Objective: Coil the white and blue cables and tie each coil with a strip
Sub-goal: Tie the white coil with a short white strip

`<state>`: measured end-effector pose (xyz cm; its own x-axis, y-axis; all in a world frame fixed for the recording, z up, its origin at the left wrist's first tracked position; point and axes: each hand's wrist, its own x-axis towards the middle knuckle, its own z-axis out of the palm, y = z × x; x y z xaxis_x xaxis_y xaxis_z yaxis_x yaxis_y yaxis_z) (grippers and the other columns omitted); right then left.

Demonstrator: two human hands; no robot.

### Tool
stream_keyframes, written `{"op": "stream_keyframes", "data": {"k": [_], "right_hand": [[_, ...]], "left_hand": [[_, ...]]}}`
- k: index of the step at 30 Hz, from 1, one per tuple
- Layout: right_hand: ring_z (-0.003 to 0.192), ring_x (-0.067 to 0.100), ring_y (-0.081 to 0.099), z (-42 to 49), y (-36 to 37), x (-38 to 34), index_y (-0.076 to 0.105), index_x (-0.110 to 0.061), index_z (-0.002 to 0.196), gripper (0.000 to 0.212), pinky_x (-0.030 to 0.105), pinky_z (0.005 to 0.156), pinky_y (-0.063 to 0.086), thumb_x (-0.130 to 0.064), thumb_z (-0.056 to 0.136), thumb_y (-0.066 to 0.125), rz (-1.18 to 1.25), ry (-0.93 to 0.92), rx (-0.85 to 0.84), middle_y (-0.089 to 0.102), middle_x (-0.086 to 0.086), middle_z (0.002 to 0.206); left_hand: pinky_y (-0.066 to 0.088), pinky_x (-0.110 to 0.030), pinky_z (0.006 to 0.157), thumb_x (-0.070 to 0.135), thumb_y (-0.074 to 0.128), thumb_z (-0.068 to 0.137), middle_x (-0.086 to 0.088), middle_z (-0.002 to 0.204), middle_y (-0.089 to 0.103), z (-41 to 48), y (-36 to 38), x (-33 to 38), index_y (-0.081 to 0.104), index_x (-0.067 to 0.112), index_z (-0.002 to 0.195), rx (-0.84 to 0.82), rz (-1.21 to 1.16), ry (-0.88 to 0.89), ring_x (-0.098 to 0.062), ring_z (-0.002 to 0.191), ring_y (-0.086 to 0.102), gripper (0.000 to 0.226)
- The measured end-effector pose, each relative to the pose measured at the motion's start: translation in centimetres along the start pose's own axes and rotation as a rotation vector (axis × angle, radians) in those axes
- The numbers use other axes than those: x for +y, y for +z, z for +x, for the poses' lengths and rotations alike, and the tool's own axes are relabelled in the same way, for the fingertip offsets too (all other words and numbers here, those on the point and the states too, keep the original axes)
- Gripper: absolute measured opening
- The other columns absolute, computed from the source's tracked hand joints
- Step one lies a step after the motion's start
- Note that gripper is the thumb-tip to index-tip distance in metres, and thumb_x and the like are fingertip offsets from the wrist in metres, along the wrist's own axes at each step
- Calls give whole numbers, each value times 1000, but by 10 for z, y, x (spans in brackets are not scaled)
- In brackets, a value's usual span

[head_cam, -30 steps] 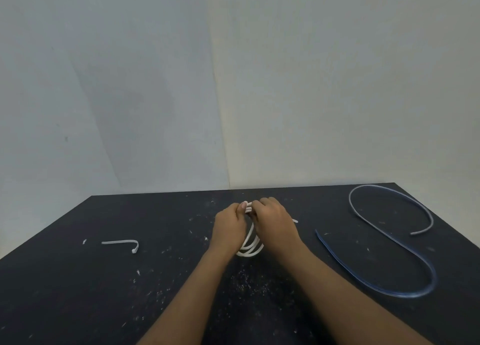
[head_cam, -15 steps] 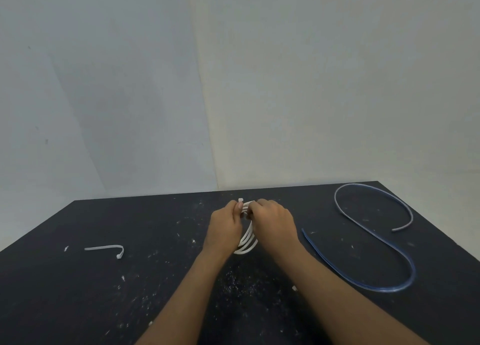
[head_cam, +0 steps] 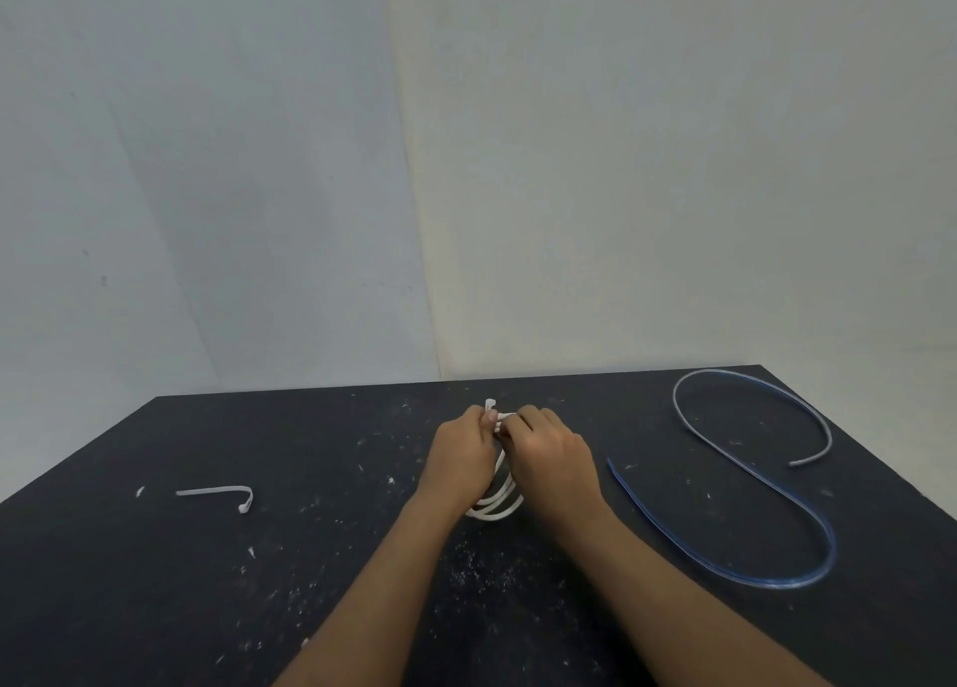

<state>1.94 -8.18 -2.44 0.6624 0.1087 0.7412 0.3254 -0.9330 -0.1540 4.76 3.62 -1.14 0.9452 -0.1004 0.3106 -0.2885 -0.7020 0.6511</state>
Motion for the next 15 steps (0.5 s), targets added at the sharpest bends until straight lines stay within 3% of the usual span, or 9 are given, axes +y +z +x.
{"op": "stream_keyframes", "data": {"k": [4, 7, 10, 12, 15], "right_hand": [[51, 20, 56, 8, -9, -4, 68, -9, 74, 12, 31, 37, 45, -10, 78, 79, -41, 8, -28, 62, 4, 64], [60, 18, 60, 19, -13, 0, 68, -17, 87, 7, 31, 51, 50, -22, 86, 71, -35, 9, -105, 67, -1, 72], [75, 7, 65, 24, -22, 6, 73, -22, 93, 7, 23, 68, 53, -27, 88, 70, 349, 66, -175, 73, -9, 83], [77, -1, 66, 26, -26, 7, 77, -21, 89, 5, 10, 68, 47, -22, 84, 75, 642, 156, -150, 73, -14, 79], [76, 1, 64, 29, -25, 1, 78, -21, 82, 5, 9, 70, 44, -17, 85, 74, 836, 274, -66, 70, -15, 76]], "left_hand": [[30, -22, 49, 33, 35, 104, 2, 65, 54, 0, 3, 0, 53, 14, 80, 98, -104, -26, -8, 53, 43, 36], [32, -26, 49, 33, 36, 104, 0, 66, 56, 2, 0, -3, 54, 13, 81, 203, -135, -82, -10, 55, 45, 35], [36, -23, 52, 33, 37, 103, 2, 71, 57, 5, -5, -5, 56, 14, 84, 231, -167, -123, -8, 62, 50, 34], [37, -24, 54, 32, 37, 103, 3, 72, 56, 6, -7, -5, 58, 14, 85, 223, -201, -124, -9, 65, 51, 33], [36, -29, 56, 32, 37, 103, 1, 66, 53, 4, -6, -3, 58, 12, 83, 200, -231, -81, -14, 62, 48, 36]]}}
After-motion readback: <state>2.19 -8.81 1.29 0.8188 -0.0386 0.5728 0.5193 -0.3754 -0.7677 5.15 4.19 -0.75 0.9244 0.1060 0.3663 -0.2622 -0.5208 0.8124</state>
